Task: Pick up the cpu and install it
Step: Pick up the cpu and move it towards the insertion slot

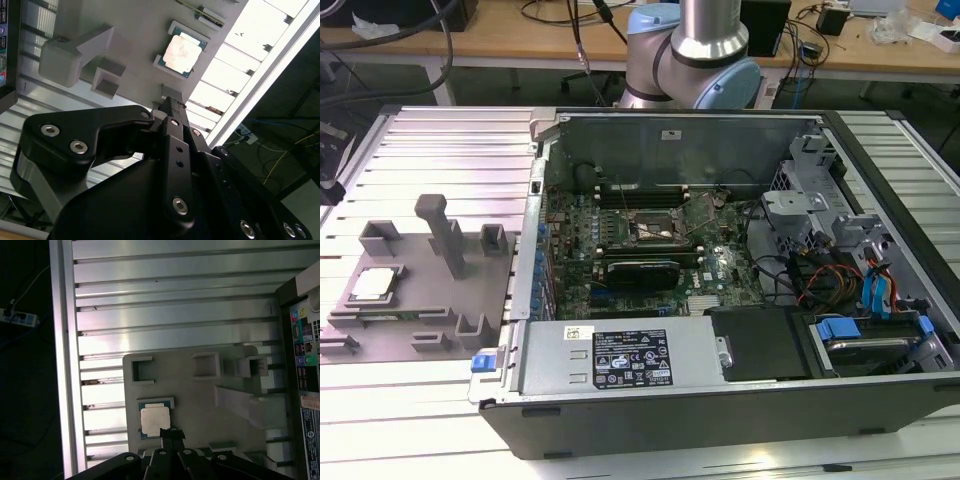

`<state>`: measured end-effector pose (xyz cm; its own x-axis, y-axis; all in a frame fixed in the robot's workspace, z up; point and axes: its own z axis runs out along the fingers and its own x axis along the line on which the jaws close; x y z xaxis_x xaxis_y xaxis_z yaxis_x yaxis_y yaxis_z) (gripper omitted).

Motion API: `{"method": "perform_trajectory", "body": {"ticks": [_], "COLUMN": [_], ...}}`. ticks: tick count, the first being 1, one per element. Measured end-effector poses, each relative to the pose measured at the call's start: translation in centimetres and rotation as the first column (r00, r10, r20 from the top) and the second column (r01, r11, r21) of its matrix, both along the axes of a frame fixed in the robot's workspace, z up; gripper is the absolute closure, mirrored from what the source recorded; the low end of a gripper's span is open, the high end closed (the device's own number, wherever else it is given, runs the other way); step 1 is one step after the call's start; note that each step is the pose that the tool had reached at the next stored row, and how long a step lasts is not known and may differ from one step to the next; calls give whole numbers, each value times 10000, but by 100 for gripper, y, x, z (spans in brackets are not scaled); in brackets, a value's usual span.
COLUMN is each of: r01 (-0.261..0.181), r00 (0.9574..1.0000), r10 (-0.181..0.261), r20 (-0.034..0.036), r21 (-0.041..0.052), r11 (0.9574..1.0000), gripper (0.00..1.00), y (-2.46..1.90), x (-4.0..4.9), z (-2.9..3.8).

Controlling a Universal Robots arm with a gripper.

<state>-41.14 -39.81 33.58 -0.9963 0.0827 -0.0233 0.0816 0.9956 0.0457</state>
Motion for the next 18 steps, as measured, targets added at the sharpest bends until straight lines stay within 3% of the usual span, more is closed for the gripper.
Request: {"method": "perform_trajectory", "body": {"ticks": [10, 18], "r01": [0, -1], "r00": [10000, 10000], "r10": [0, 1], "r20": [0, 0], "r21": [1, 1], "r11": [10000, 10000], "gripper": [89, 89], "y": [0, 0], "x": [0, 0], "z": [-3, -135]}}
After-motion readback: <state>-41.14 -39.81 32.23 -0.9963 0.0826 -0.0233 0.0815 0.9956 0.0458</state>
